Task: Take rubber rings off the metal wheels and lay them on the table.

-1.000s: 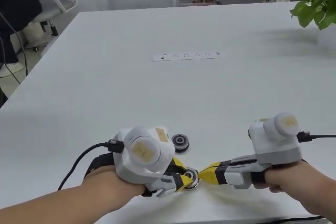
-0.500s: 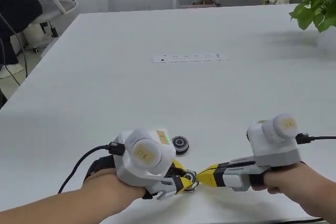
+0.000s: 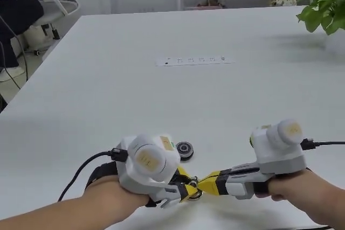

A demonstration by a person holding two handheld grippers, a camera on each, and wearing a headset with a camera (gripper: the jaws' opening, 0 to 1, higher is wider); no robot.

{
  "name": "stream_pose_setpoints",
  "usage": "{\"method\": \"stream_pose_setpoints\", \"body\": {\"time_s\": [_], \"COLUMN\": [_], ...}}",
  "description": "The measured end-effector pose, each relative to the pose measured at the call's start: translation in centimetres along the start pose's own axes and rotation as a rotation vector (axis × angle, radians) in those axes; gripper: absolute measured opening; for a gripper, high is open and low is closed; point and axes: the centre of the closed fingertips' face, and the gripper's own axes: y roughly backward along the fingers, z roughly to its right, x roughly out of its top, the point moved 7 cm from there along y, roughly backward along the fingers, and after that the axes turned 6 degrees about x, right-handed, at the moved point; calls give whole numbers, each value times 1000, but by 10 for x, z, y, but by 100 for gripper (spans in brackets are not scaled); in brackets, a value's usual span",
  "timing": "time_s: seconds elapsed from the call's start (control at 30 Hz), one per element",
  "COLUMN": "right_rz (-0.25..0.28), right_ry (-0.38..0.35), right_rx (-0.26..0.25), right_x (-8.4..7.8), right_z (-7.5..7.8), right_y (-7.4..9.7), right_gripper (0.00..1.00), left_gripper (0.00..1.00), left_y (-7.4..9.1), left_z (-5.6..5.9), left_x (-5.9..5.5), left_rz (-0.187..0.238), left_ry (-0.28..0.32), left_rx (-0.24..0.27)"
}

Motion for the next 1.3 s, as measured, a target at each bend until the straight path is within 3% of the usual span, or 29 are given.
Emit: {"method": "stream_pose_setpoints", "body": {"time_s": [0.27, 0.33, 0.53, 0.63, 1.13, 1.3], "right_rz": [16, 42, 39, -1, 7, 13], "right_ry": [-8, -29, -36, -27, -26, -30], "right_rx": [39, 68, 59, 22, 0, -2], "right_x": [1, 2, 1, -4, -5, -4], "right_z": [-4, -7, -6, -1, 3, 4], "right_y": [-1, -1, 1, 1, 4, 4], "right_gripper": [0, 0, 0, 0, 0, 0], "left_gripper": [13, 13, 13, 13, 14, 19], "left_y": [0, 0, 0, 0, 0, 4], "left_z": [0, 0, 0, 0, -1, -2], "left_x": [0, 0, 0, 0, 1, 1], "left_rz": [3, 3, 5, 7, 4, -4], "left_ry": [-1, -3, -7, -11, -16, -11], "left_rx": [-2, -2, -5, -4, -18, -23]}}
